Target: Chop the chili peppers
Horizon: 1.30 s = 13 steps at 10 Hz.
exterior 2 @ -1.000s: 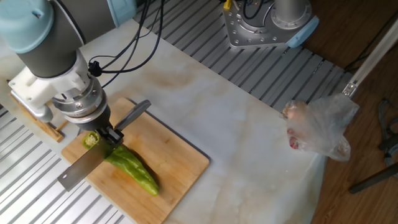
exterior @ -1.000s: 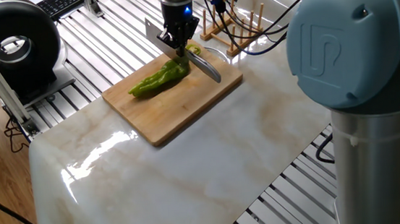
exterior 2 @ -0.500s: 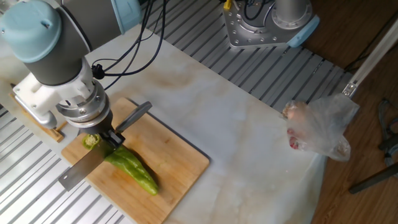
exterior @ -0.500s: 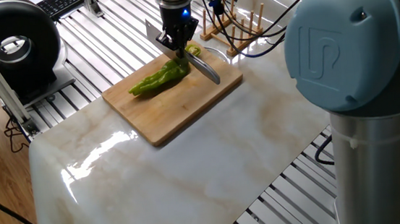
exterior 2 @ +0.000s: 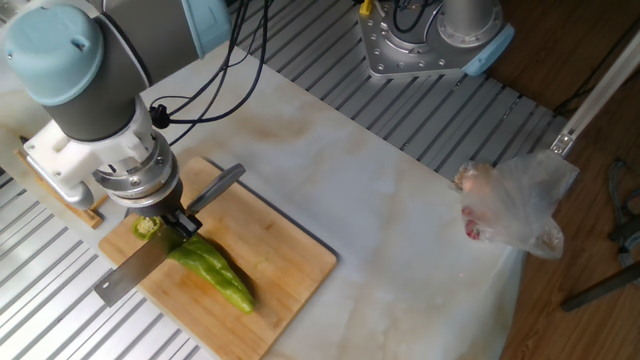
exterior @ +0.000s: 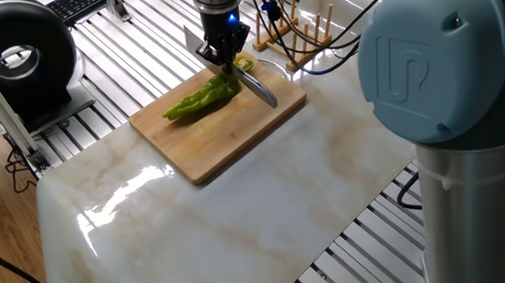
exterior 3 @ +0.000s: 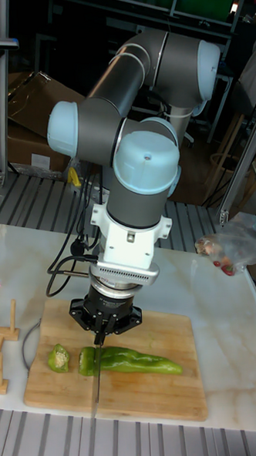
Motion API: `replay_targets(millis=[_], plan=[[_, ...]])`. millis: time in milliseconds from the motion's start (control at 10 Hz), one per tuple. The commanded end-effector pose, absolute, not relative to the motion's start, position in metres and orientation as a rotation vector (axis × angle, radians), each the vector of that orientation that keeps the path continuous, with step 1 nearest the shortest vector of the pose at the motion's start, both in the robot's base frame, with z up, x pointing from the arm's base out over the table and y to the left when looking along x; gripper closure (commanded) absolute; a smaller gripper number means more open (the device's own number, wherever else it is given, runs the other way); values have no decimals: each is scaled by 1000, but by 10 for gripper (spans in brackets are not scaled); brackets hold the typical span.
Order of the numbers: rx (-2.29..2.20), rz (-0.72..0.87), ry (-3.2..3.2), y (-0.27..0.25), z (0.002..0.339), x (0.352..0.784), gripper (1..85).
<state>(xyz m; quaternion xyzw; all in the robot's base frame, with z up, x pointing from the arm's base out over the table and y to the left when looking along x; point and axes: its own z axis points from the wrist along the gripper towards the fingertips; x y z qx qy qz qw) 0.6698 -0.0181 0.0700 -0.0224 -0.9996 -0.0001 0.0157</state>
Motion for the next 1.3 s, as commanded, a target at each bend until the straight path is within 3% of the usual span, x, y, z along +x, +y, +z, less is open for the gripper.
replay_targets(millis=[0, 1200], plan=[[-68, -32, -3114, -15, 69, 672, 843], [-49, -83, -3088, -20, 69, 670, 843]])
